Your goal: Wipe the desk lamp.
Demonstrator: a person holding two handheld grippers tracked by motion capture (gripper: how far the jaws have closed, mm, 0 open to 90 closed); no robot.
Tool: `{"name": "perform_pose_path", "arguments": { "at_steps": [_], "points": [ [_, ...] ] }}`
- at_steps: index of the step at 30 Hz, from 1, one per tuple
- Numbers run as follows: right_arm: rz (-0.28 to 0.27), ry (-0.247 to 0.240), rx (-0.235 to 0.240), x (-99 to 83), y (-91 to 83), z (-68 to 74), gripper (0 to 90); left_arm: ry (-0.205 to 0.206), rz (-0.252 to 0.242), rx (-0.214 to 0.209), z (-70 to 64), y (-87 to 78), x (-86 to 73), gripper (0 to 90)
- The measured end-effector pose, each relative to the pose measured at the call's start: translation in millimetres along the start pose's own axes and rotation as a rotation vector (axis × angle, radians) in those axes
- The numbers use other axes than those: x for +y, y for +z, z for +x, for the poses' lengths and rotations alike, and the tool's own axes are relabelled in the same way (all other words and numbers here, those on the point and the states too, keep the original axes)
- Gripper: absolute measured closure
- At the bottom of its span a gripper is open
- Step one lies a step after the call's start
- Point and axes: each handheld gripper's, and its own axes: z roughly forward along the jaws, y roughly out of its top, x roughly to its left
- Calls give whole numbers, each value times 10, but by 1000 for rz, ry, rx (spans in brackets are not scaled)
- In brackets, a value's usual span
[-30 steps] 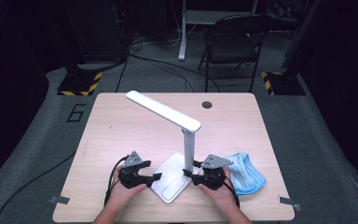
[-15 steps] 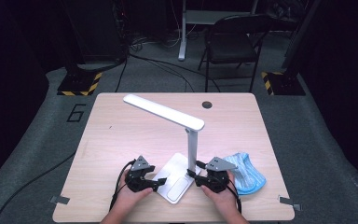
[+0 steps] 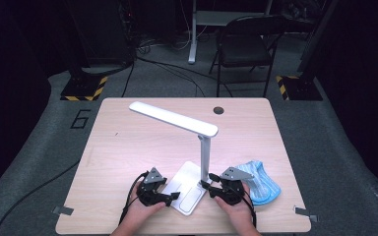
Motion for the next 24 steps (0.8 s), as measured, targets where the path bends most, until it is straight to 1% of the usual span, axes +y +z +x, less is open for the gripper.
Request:
{"name": "perform_pose_path", "arguments": {
  "at_steps": [2, 3, 4, 5, 6, 7, 9, 10, 11, 14, 15, 16, 17, 18, 20, 22, 24],
  "points": [
    [-2, -9, 3, 4, 14, -1, 546, 2, -3, 8, -11, 1, -2, 192],
    [4, 2, 2, 8, 18, 3, 548, 0, -1, 6, -16, 1, -1, 192],
    [4, -4, 5, 10, 27, -4, 549, -3, -3, 5, -22, 5, -3, 191],
    [-3, -1, 7, 11, 44, -5, 550, -2, 2, -4, -24, 4, -5, 190],
    [5, -3, 5, 17, 48, -7, 551, -8, -5, -3, -45, 18, -10, 188],
    [2, 1, 7, 25, 62, -3, 552, -5, -3, -9, -60, 23, -7, 185],
    [6, -6, 8, 40, 86, -8, 555, 4, -1, -7, -88, 28, -3, 181],
    [3, 1, 7, 44, 100, -4, 555, -9, -4, -13, -111, 36, -7, 179],
    [2, -3, 14, 50, 113, -12, 556, 4, 2, -8, -114, 33, -3, 172],
    [1, 0, 23, 67, 147, -16, 556, -2, -2, -1, -127, 37, -12, 158],
    [11, 3, 21, 76, 156, -17, 556, -1, 3, 1, -126, 33, -13, 154],
    [5, -9, 25, 82, 175, -29, 554, 2, 3, 1, -126, 33, -13, 151],
    [9, -5, 23, 86, 181, -26, 551, -6, -4, 5, -130, 38, -16, 149],
    [8, -18, 23, 92, 195, -36, 552, -2, -3, 7, -127, 39, -15, 147],
    [9, -19, 18, 101, 207, -38, 559, -16, -11, 14, -143, 45, -24, 143],
    [5, -24, 20, 112, 221, -47, 571, -19, -6, 14, -153, 51, -28, 128],
    [7, -42, 24, 125, 234, -67, 586, -24, -8, 21, -161, 57, -33, 116]
  ]
}}
